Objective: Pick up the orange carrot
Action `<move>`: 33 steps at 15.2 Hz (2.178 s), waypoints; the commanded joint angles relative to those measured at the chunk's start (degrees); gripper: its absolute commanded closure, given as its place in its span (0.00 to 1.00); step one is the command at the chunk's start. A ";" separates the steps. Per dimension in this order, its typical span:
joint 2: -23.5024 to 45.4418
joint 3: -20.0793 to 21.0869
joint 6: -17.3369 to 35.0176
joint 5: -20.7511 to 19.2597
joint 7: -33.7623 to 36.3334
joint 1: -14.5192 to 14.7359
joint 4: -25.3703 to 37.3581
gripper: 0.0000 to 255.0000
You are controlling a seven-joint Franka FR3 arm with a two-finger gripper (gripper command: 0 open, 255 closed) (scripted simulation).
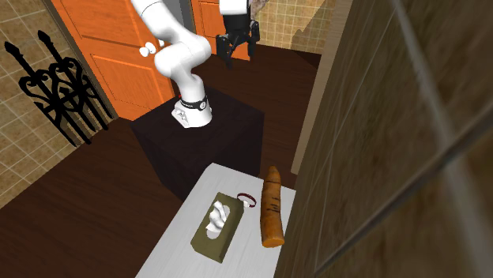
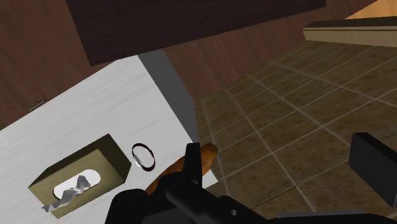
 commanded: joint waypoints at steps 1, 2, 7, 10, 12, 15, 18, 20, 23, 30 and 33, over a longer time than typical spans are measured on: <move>0.00 0.00 0.00 0.00 0.00 0.00 0.00 0.00; 0.86 0.52 2.25 0.19 1.36 -0.34 -1.21 0.00; 6.70 3.04 13.69 0.96 8.12 -2.06 -5.97 0.00; 11.42 4.43 20.64 1.18 12.21 -3.10 -7.75 0.00; 15.01 5.31 25.23 1.18 14.97 -3.85 -8.48 0.00; 20.99 6.52 31.98 0.89 19.23 -5.07 -8.87 0.00; 27.51 7.57 38.39 0.11 23.71 -6.39 -8.45 0.00; 32.06 8.15 42.41 -0.76 26.88 -7.31 -7.73 0.00; 39.09 8.69 47.93 -2.67 31.99 -8.66 -6.03 0.00; 55.53 7.07 57.95 -9.17 45.05 -10.01 0.52 0.00; 60.87 5.43 60.41 -10.96 49.09 -9.54 3.41 0.00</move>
